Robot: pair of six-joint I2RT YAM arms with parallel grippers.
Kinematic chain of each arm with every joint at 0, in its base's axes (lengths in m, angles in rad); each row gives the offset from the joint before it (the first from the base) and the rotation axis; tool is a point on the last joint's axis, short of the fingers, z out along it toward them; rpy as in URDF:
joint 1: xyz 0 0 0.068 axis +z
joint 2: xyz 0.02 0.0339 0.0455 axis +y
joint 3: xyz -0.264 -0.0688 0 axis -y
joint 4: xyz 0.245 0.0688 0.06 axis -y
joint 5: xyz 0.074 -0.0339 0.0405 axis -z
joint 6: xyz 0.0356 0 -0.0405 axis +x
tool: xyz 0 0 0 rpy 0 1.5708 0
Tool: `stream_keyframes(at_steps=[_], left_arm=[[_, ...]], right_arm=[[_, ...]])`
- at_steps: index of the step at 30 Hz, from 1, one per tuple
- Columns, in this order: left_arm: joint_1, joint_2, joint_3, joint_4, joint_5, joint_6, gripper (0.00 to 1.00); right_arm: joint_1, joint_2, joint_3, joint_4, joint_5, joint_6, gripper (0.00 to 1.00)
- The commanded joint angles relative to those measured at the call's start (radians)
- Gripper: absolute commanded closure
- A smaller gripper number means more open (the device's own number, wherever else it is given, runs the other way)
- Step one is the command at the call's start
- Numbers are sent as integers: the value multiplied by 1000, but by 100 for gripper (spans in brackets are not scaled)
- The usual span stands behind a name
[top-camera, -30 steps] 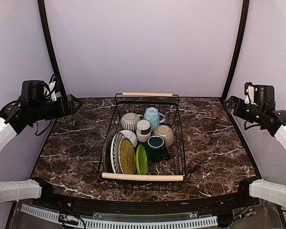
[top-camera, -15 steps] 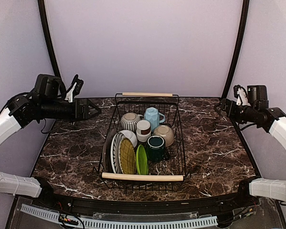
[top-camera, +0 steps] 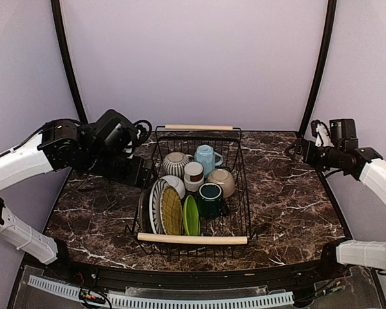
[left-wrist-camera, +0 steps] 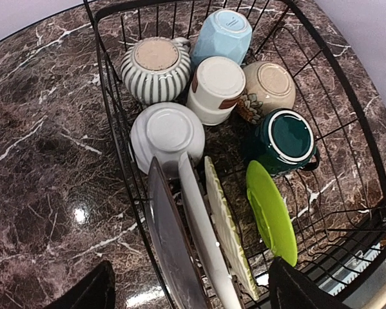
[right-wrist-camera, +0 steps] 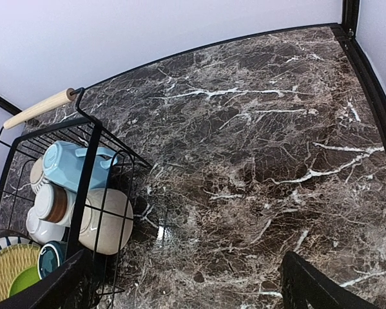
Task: Unload the mixed dishes from the dish rack
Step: Grab the plate from the dish rack.
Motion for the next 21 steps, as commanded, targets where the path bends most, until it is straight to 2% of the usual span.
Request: stream_keyframes(at_steps=[1, 13, 21], left_arm=[[-44, 38, 46, -112, -136, -67, 23], [-74, 169, 123, -222, -212, -96, 52], [-101, 254, 172, -284, -242, -127, 61]], right_arm=[[8, 15, -20, 49, -10, -6, 1], [8, 11, -43, 51, 4, -8, 1], [8, 23, -48, 60, 5, -11, 1]])
